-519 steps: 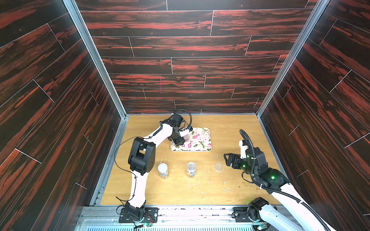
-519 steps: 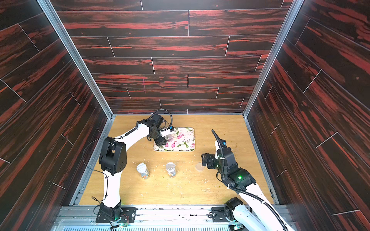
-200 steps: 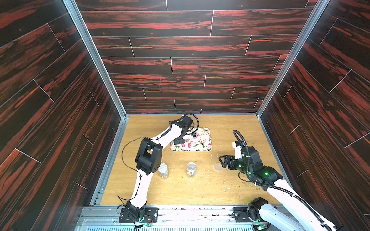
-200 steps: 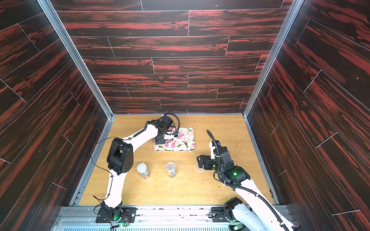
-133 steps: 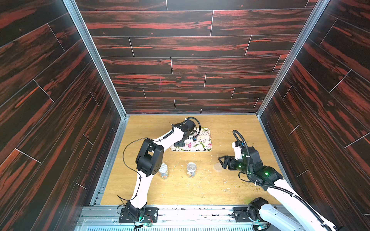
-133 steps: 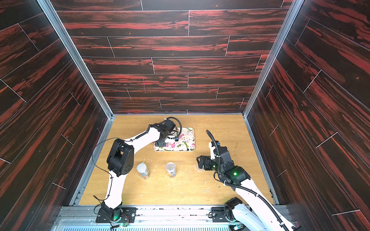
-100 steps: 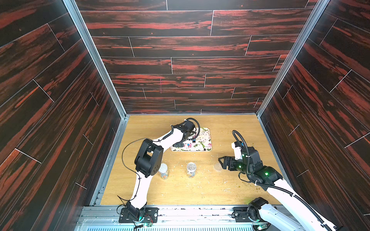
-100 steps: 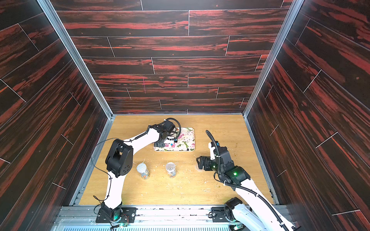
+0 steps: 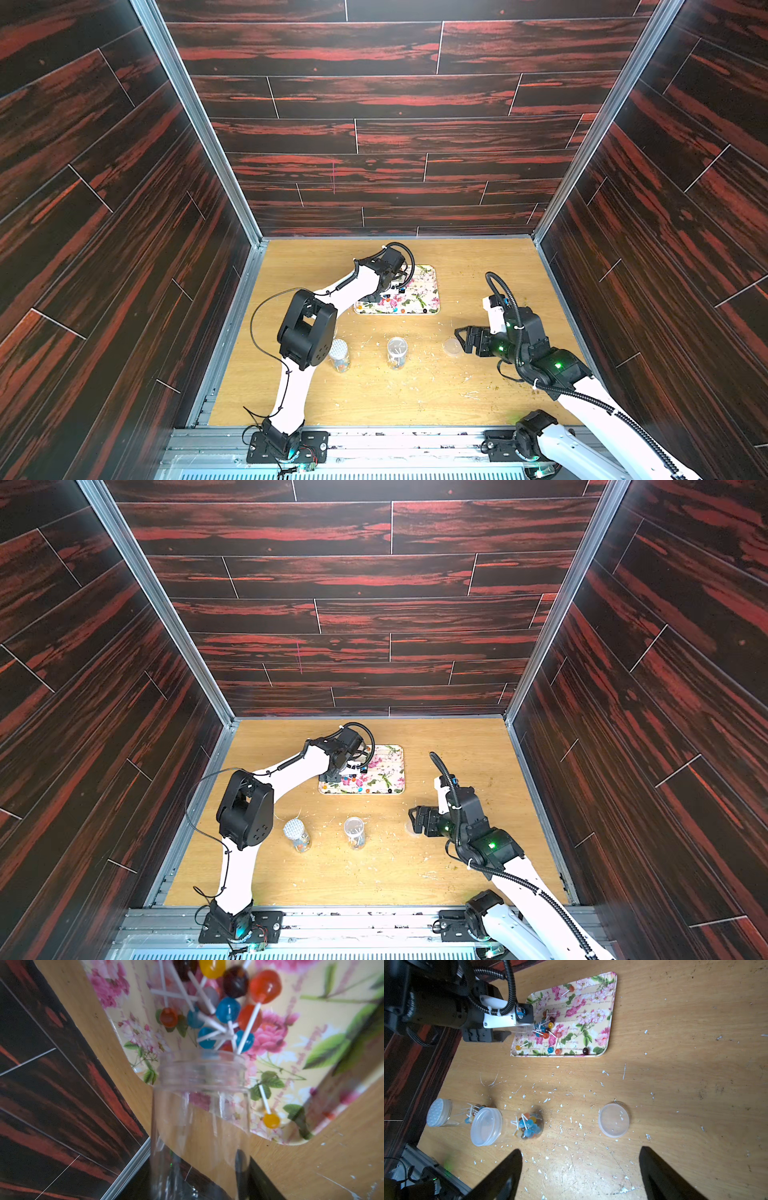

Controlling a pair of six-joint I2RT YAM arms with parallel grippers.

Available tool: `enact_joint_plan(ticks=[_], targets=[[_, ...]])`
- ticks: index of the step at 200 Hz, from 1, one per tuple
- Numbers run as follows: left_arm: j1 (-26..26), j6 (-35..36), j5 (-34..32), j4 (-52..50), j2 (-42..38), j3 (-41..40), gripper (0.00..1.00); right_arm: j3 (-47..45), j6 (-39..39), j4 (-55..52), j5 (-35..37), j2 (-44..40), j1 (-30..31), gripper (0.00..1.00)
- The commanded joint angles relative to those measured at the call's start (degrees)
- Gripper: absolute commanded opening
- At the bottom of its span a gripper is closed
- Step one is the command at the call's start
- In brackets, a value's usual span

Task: Pour the candies out of the jar
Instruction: 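Pour the candies out of the jar onto the tray.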

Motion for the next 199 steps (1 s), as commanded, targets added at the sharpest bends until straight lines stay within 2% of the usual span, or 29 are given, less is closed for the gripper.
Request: enact_joint_plan(ticks=[1, 88, 139, 199], targets=[[-0.57, 2.5, -1.29, -0.28, -3.4, 1.36, 0.39, 0.23, 0.15, -1.58, 0.6, -0.64, -0.36, 0.91], [-0.75, -2.08, 1.03, -1.15, -4.79, 1.33, 0.39, 2.46, -0.74, -3.28, 2.38, -2.2, -0.45, 0.91], [-1.4, 1.08, -1.54, -1.63, -5.92, 1.24, 0.39, 2.02, -0.64, -4.43, 2.93, -3.86, -0.45, 0.91], [-1.68, 0.13, -1.84, -2.2, -5.31, 0.19, 0.4, 1.45, -0.19, -4.07, 2.24, -3.85, -0.47, 0.91]])
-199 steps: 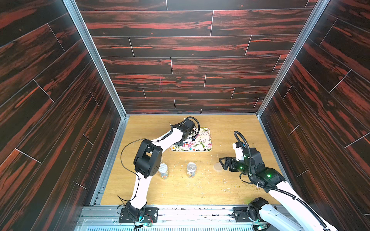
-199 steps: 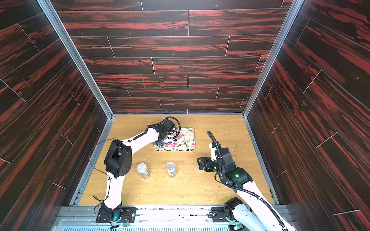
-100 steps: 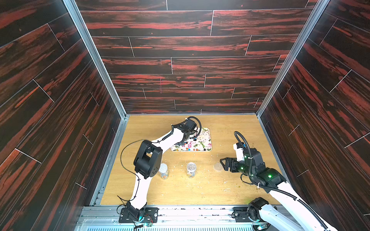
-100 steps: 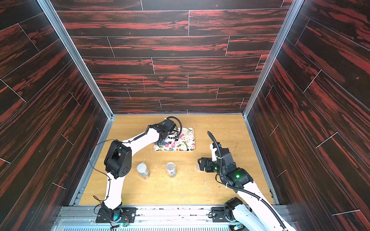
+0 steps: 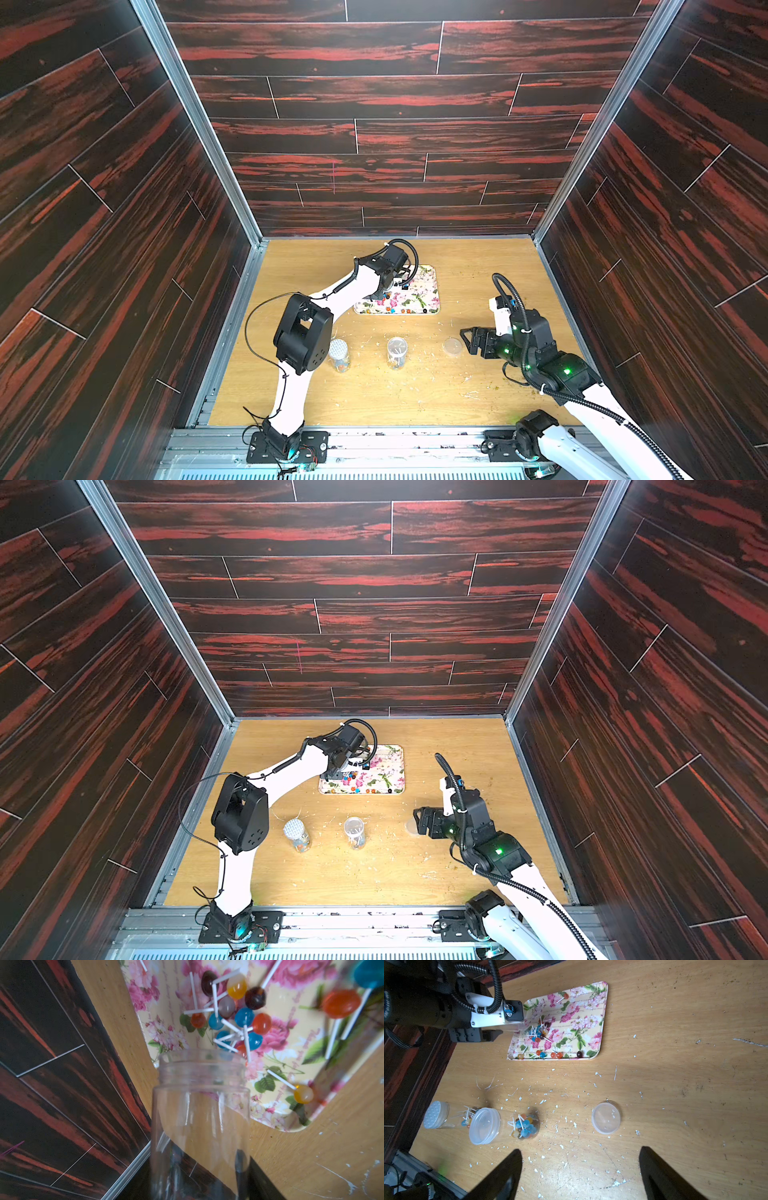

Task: Pour the candies out of the jar
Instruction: 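Pour the candies out of the jar onto the tray.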

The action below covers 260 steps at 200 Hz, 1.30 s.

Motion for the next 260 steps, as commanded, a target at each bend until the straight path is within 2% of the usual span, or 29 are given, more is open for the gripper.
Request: enact_joint_plan(ticks=[1, 42, 102, 148, 188, 236, 260], targets=[[-0.36, 1.23, -0.88, -1.95, -2.74, 0.15, 0.4, 0.33, 0.22, -0.88, -0.15, -0.59, -0.24, 0.91], [-1.11, 1.99, 1.46, -4.9, -1.94, 6.2, 0.42, 0.51, -0.17, -0.86, 0.51, -0.19, -0.32, 0.91], [-2.15, -0.32, 1.12, -3.96, -1.77, -0.76, 0.42, 0.22, 0.18, -1.47, 0.76, -1.86, -0.28, 0.91], [-1.22, -0.55, 0.59, -6.06, -1.01, 7.52, 0.42, -0.12, 0.45, -1.82, 0.9, -2.34, -0.34, 0.91], [-2.71, -4.01, 2.83, -6.22, -0.19, 1.48, 0.41, -0.78, 0.87, -1.46, 0.56, -3.06, -0.28, 0.91], [-2.67, -3.56, 1.46, -6.15, -1.45, 3.56, 0.41, 0.3, -0.14, -2.24, 0.99, -2.62, -0.33, 0.91], [-2.76, -2.68, 0.73, -5.25, -2.43, 2.04, 0.41, 0.33, 0.12, -1.98, 1.22, -2.87, -0.32, 0.91]])
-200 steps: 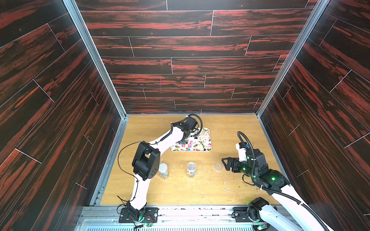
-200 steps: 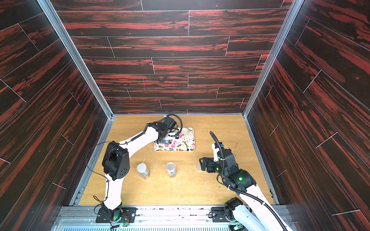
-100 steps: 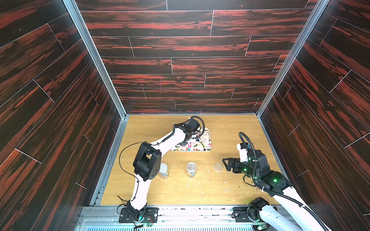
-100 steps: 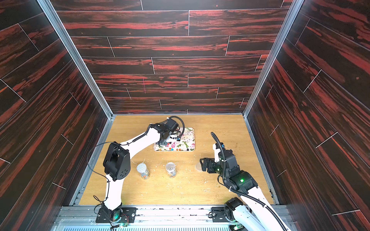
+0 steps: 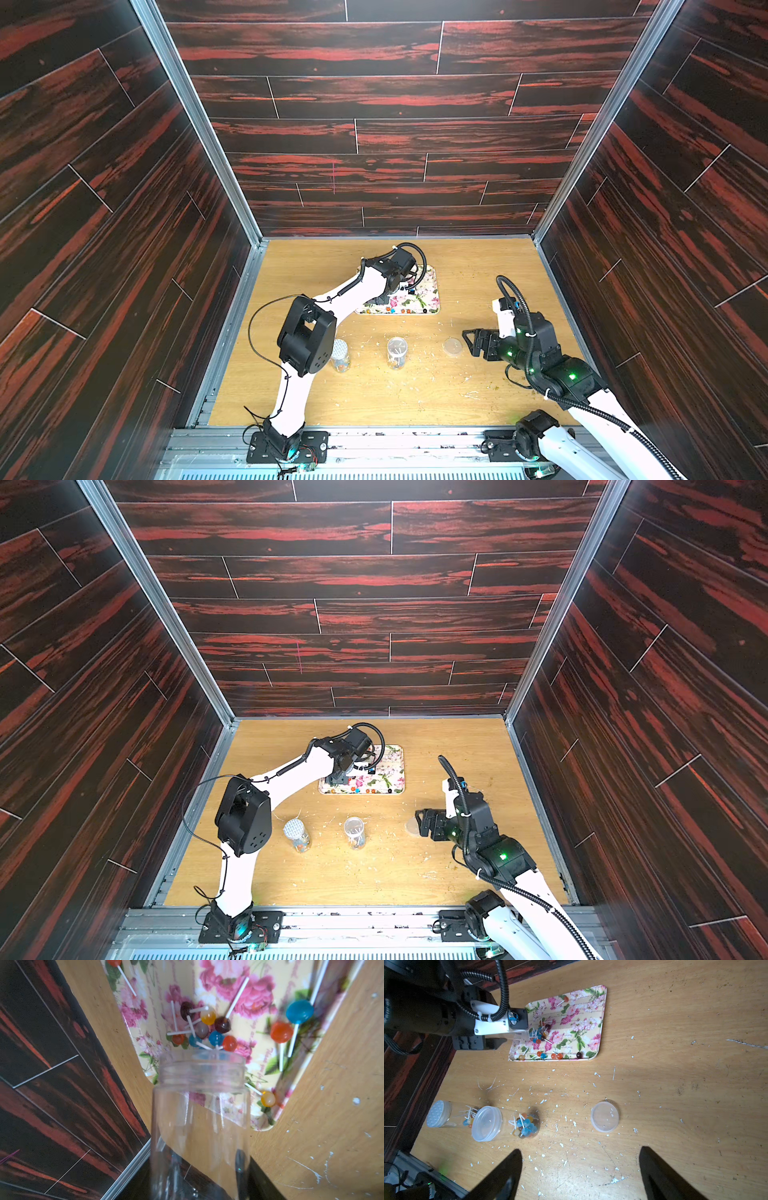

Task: Pour the candies out of the jar
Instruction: 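Pour the candies out of the jar onto the tray.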

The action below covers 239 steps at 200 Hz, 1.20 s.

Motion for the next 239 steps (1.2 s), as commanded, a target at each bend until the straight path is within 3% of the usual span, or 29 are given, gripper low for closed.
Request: enact_joint_plan(ticks=[1, 46, 88, 164, 210, 239], targets=[[-0.12, 1.37, -1.17, -0.24, -2.71, 0.05, 0.41, 0.54, 0.12, -0.63, 0.72, -0.49, -0.26, 0.91], [0.91, 2.63, -1.85, -0.86, -2.43, 5.27, 0.41, 0.66, 0.04, -1.08, -0.01, -0.42, -0.23, 0.91], [0.27, -0.31, -0.69, 0.36, -1.68, -3.6, 0.41, 0.56, 0.47, -0.76, -0.16, -0.05, -0.3, 0.91], [0.85, -2.9, 4.06, 0.85, -3.95, 3.2, 0.4, 2.73, -0.13, -1.42, 0.35, 0.65, -0.33, 0.91], [1.2, -8.04, 10.89, 5.96, -9.93, -0.66, 0.4, 8.41, -0.82, -0.88, -3.72, 1.38, -1.23, 0.9], [1.29, -11.92, 16.01, 9.56, -14.2, -3.15, 0.4, 12.8, -1.5, 0.39, -10.44, 4.85, -5.54, 0.88]])
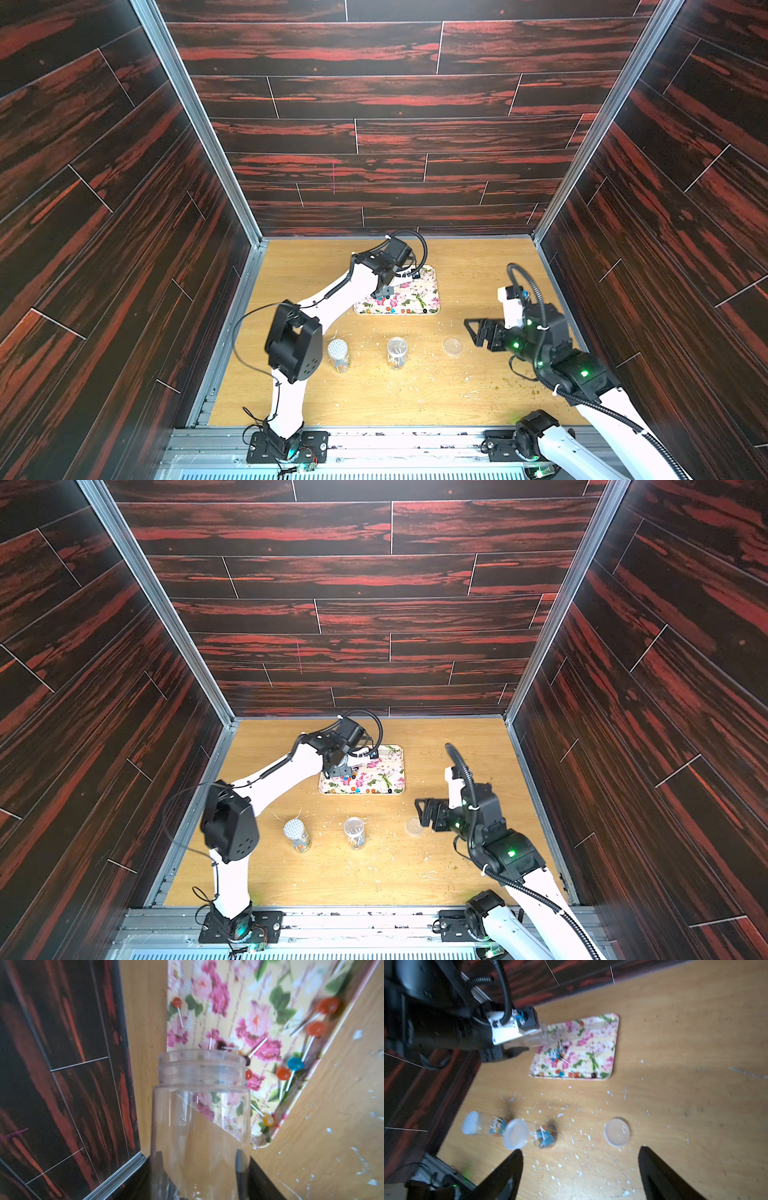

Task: Pour the candies out of the jar
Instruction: 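Pour the candies out of the jar onto the tray, then place the jar at the center of the board.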

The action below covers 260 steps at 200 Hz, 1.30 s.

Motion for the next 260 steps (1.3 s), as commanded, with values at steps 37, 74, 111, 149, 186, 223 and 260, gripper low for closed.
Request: enact_joint_plan(ticks=[37, 74, 111, 149, 186, 223, 260], targets=[[0.22, -9.46, 12.85, 8.66, -13.29, -6.68, 0.4, 6.8, 0.58, 6.07, -23.03, 6.74, -13.44, 0.84], [-0.05, -13.23, 21.07, 19.2, -21.56, -15.29, 0.41, 9.15, 4.09, 12.88, -35.61, 13.56, -19.57, 0.76], [-2.13, -16.27, 26.28, 25.12, -26.19, -20.32, 0.41, 10.76, 7.36, 18.96, -43.32, 20.61, -19.84, 0.69], [-3.87, -18.48, 30.35, 29.49, -29.16, -23.31, 0.42, 12.47, 8.28, 21.24, -45.88, 24.13, -19.76, 0.66], [-5.42, -20.42, 32.63, 32.88, -29.42, -24.76, 0.43, 12.46, 11.2, 24.62, -50.13, 26.91, -19.14, 0.62], [-6.3, -22.38, 36.48, 34.88, -30.18, -25.51, 0.44, 12.4, 10.43, 24.45, -51.57, 27.2, -17.7, 0.6], [-6.58, -22.32, 40.12, 34.53, -30.31, -25.74, 0.44, 13.0, 10.06, 24.0, -53.48, 28.13, -16.88, 0.58]])
